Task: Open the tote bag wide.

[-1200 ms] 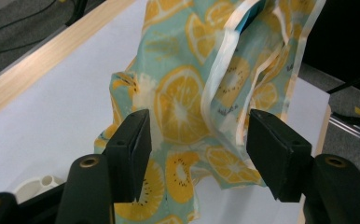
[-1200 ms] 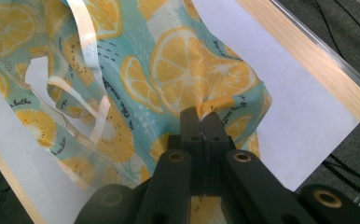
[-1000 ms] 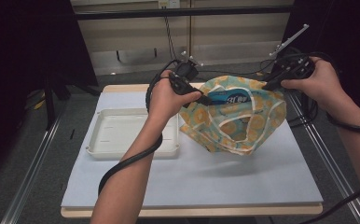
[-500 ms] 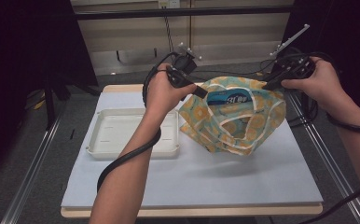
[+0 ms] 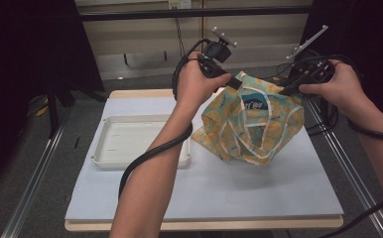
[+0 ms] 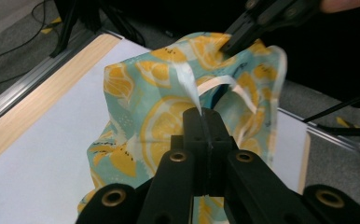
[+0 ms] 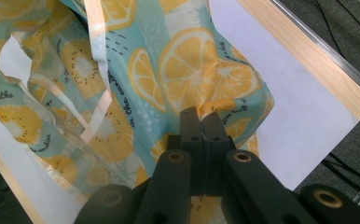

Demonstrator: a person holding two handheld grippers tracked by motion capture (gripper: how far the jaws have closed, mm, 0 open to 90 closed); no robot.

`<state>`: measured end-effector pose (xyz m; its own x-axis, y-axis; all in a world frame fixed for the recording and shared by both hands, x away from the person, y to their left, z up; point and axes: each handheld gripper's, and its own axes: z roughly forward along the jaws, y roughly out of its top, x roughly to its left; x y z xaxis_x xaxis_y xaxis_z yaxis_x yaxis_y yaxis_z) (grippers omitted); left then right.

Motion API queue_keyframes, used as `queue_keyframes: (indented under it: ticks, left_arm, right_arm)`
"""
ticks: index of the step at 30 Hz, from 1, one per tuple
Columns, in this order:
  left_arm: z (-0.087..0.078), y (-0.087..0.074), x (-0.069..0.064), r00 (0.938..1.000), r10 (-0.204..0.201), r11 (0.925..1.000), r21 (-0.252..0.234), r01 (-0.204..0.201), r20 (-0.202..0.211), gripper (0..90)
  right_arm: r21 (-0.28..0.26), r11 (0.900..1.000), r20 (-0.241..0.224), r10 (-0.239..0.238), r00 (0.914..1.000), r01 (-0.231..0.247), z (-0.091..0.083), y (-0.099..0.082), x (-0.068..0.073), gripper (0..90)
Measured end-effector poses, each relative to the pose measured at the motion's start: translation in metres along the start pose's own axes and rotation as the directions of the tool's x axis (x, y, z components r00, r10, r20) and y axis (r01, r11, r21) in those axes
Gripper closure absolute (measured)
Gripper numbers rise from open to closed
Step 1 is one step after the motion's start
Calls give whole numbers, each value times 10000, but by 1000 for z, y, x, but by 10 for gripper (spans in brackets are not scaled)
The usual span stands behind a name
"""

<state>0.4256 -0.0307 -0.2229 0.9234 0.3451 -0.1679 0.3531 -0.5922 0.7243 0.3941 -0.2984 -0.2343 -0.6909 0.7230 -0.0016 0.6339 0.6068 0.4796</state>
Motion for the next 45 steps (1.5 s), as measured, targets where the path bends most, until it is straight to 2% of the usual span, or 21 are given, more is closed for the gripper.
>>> queue_keyframes:
  ticks: [2,3,5,8,12,13,15,16,20,23,26,32,33,35,38,40,42,45]
  left_arm:
    - [3,-1,2,10000,-88,9999,-61,88,-24,900]
    - [9,-4,6,9998,-160,9998,139,161,-86,900]
    - [14,-8,10,9994,-336,9993,134,336,-22,900]
    - [17,-10,11,9993,-371,9990,254,371,20,900]
    - [21,-13,11,9996,-265,9989,392,265,-6,900]
    - [21,-13,11,9996,-265,9989,392,265,-6,900]
    - [22,-13,11,9993,-379,9986,360,379,-1,900]
    - [22,-13,11,9993,-371,9987,356,372,-21,900]
    - [24,-14,9,9994,-350,9985,423,349,16,900]
    - [24,-14,9,9993,-386,9982,458,387,-32,900]
    - [25,-15,9,9991,-417,9980,476,419,-51,900]
    - [28,-16,9,9995,-314,9980,541,315,-40,900]
    - [28,-17,9,9990,-458,9976,520,458,-16,900]
    - [28,-18,10,9991,-423,9979,489,422,8,900]
    - [28,-19,11,9992,-398,9977,548,397,15,900]
    - [28,-19,11,9992,-401,9977,554,400,17,900]
    - [28,-21,13,9991,-425,9979,483,426,-25,900]
    - [29,-23,15,9986,-535,9974,474,535,-10,900]
  right_arm:
    - [27,10000,-20,-13,10000,14,0,0,0,900]
    - [15,10000,-3,-25,10000,25,0,0,-1,896]
    - [68,10000,-19,69,10000,-69,0,0,0,882]
    - [72,10000,33,-29,10000,28,0,-1,0,852]
    - [72,10000,220,30,9998,-31,-4,-2,-3,746]
    - [72,10000,220,30,9998,-31,-4,-2,-3,746]
    - [79,9999,337,-103,9994,101,-9,-3,-4,708]
    - [53,9999,423,-94,9991,92,-15,-4,-5,652]
    - [-48,9999,506,-95,9987,97,-24,-6,-5,624]
    - [-71,9999,335,-127,9994,129,-30,-8,-2,609]
    - [-130,9993,83,-358,9993,359,-33,-7,6,604]
    - [98,9974,20,-713,9975,713,-22,-5,12,614]
    - [109,9970,-35,-767,9970,768,-15,-4,13,619]
    - [176,9966,-53,-802,9968,803,-12,-3,13,629]
    - [327,9940,76,-1044,9945,1041,-7,-2,14,785]
    - [338,9939,103,-1057,9943,1053,-8,-2,14,801]
    - [349,9934,235,-1104,9936,1096,-10,-1,14,870]
    - [263,9949,314,-982,9947,974,-19,2,14,891]
